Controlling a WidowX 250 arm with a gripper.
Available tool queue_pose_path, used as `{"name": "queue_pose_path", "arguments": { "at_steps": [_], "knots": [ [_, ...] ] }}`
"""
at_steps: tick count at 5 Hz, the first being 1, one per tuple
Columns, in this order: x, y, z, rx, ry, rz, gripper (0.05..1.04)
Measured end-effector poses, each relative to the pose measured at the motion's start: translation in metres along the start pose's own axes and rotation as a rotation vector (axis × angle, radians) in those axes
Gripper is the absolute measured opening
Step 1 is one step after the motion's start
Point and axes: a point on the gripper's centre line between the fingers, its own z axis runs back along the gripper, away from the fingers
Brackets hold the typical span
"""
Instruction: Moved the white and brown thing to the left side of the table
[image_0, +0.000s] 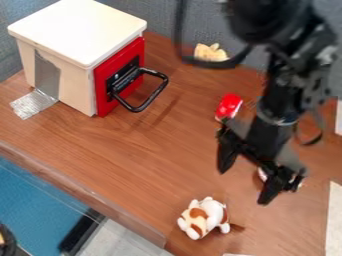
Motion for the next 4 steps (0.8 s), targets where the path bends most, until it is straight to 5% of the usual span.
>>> {"name": "queue_pose_path", "arguments": {
  "at_steps": [2,4],
  "knots": [
    [-0.05,0.008,-0.034,0.035,0.043,-0.043,1.0],
    [-0.038,0.005,-0.061,0.063,0.002,-0.097,0.941]
  ]
}}
